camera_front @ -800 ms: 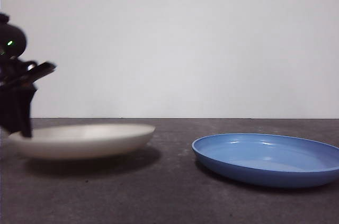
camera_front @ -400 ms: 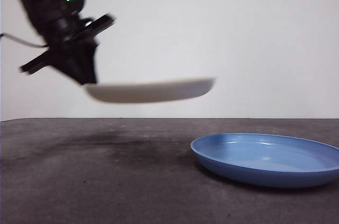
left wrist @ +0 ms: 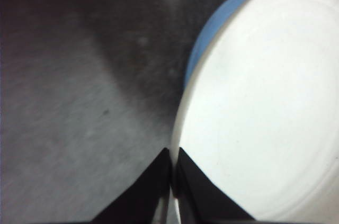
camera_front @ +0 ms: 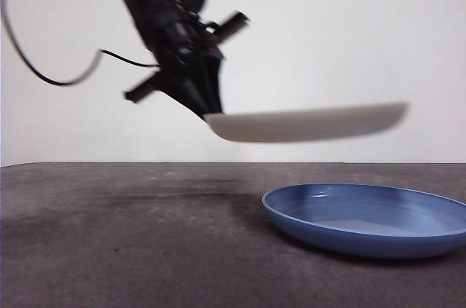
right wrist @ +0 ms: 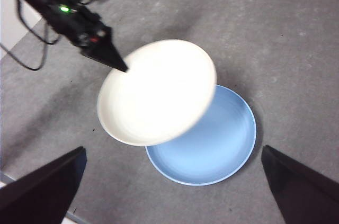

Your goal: Pick up the white plate, put it on the blue plate, put it on desk

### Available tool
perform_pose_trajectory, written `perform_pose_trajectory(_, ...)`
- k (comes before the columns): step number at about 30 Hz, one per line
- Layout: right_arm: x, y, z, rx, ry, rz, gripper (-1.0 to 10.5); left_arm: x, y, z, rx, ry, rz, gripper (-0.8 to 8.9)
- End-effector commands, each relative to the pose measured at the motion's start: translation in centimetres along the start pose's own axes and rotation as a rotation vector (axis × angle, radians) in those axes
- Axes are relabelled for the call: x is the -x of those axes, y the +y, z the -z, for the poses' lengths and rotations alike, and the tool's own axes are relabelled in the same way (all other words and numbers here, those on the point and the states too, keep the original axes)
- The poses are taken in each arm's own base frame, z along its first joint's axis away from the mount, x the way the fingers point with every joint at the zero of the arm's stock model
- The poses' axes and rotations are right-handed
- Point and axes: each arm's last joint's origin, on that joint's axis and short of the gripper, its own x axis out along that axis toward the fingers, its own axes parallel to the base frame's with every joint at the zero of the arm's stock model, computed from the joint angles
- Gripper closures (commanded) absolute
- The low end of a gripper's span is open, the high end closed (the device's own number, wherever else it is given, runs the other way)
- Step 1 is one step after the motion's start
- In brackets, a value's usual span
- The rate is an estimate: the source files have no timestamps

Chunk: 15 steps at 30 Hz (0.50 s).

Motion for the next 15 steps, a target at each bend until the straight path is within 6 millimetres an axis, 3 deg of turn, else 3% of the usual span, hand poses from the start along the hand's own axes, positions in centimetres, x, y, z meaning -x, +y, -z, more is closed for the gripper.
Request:
perform_pose_trajectory(1,0.6,0.3,-0.2,0.019,-0.025,-0.001,3.1,-1.7,-1.4,-1.6,-0.035,-0.004,-0.003,8.03)
perform_pose_trajectory(8,0.6,0.3,-0.2,0.019,-0.026,-0.002,3.1,-5.6,-3.4,-3.0,-0.085,0.078,-0.040,8.03)
perform_pose_trajectory(15,0.6,0.3,-0.2,0.020,-0.026,-0.002,3.1,-7.9,-3.3,-3.1,-0.084,0.112,-0.050,8.03)
